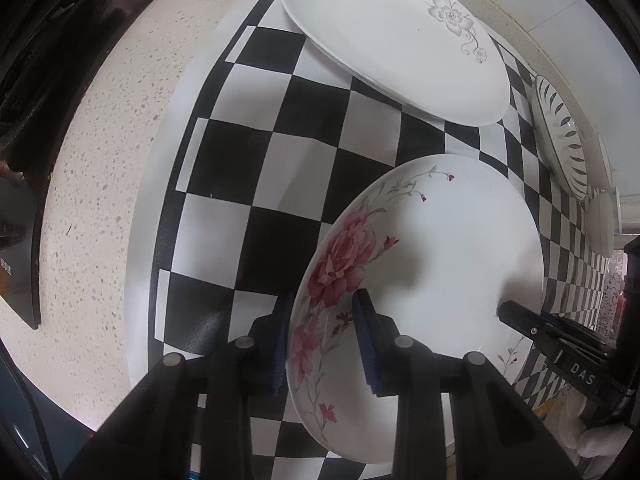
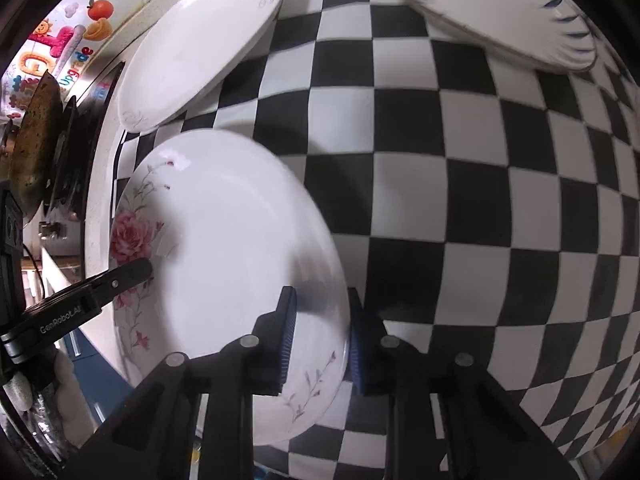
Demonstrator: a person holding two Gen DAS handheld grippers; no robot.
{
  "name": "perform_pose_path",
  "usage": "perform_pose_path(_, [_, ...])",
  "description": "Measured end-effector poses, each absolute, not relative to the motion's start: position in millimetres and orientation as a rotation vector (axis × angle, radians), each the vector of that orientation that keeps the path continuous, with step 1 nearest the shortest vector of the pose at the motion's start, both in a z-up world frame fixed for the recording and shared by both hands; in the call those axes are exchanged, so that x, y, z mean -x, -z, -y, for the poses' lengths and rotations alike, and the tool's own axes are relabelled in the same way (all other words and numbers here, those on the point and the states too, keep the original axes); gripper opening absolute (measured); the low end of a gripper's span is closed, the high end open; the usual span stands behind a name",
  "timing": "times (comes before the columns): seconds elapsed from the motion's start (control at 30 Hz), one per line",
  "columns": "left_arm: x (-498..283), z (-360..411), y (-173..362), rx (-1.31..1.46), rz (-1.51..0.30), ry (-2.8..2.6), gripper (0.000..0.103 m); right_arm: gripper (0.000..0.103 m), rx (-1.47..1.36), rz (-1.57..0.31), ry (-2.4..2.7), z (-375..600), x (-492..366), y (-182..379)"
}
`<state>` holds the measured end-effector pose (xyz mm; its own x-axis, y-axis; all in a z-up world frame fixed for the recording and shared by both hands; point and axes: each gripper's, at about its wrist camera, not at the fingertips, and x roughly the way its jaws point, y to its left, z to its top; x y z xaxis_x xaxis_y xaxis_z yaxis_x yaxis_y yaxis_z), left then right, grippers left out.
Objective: Organize plates and bowls
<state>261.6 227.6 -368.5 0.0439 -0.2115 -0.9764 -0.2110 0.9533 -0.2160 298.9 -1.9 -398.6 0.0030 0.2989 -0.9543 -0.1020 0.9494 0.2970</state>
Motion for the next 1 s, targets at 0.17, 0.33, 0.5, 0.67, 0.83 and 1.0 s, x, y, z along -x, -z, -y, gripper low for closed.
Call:
perform_pose_path(0.17, [-251,-234,362,0.331,-1.523,-0.004,0.022,0.023,-0.195,-1.528,-0.299,13,-294,398])
perform_pose_path(0.33, [-238,-215,353,0.298,-1.5,0.029,0.022,0.022,-0.21,-1.505,-0.273,34,-288,388])
perform_pose_path(0.5, [-240,-183,340,0.248,-1.479,0.072,0.022,0.021,-0.247,-1.475,-0.243,67,-284,375])
perform_pose_path(0.67, [-247,-144,335,0.214,-1.475,0.113,0.022,0.021,-0.267,-1.445,-0.211,105,-282,363])
perform_pose_path(0.83, [-256,-105,336,0.185,-1.477,0.139,0.022,0.02,-0.273,-1.432,-0.2,142,-282,359])
perform_pose_path(1.0, [-262,-79,341,0.18,-1.492,0.15,0.022,0.02,-0.289,-1.445,-0.196,172,-286,368])
